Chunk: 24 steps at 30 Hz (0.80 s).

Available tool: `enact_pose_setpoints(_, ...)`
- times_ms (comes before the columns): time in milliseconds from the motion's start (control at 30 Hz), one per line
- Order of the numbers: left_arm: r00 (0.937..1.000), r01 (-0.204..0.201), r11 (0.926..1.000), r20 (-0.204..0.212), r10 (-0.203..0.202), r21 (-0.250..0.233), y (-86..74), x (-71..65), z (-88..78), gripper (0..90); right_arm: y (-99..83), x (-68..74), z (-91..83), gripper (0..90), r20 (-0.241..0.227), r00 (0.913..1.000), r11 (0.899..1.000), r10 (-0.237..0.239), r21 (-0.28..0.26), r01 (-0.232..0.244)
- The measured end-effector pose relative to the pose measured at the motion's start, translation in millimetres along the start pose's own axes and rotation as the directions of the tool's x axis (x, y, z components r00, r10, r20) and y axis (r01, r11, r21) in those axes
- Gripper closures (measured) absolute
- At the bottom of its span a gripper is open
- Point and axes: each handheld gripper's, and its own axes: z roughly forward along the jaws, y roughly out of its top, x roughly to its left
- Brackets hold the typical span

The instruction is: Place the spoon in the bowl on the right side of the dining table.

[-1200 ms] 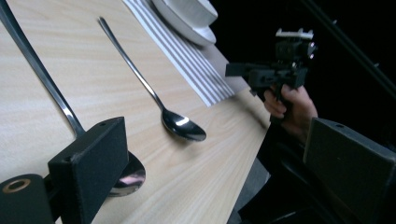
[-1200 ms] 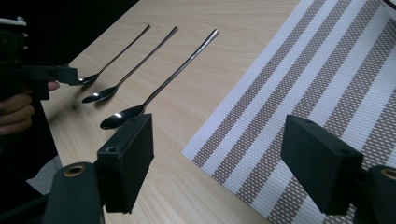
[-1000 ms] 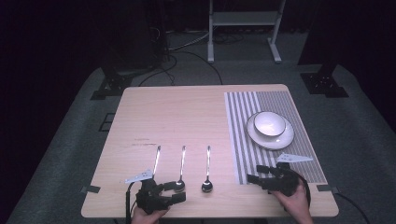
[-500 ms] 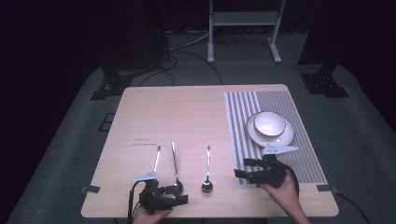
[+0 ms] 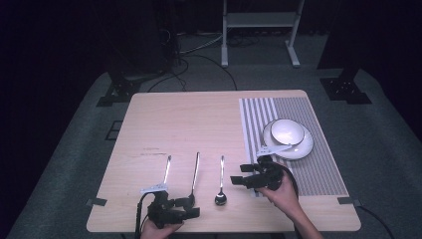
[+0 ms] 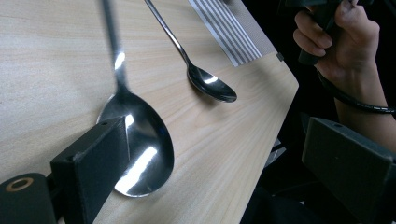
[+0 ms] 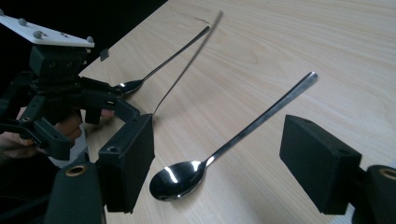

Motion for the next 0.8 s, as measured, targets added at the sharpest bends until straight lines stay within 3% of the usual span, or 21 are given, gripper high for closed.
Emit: enact_pose_setpoints(800,1.0000,0.004,1.0000,0.005,-0.004,0.006,1.0,1.7,-1.9,6.0,15.6,-5.3,42.0,25.1,-0.080,0.9943,0.997,0.071,0.027,-0.069)
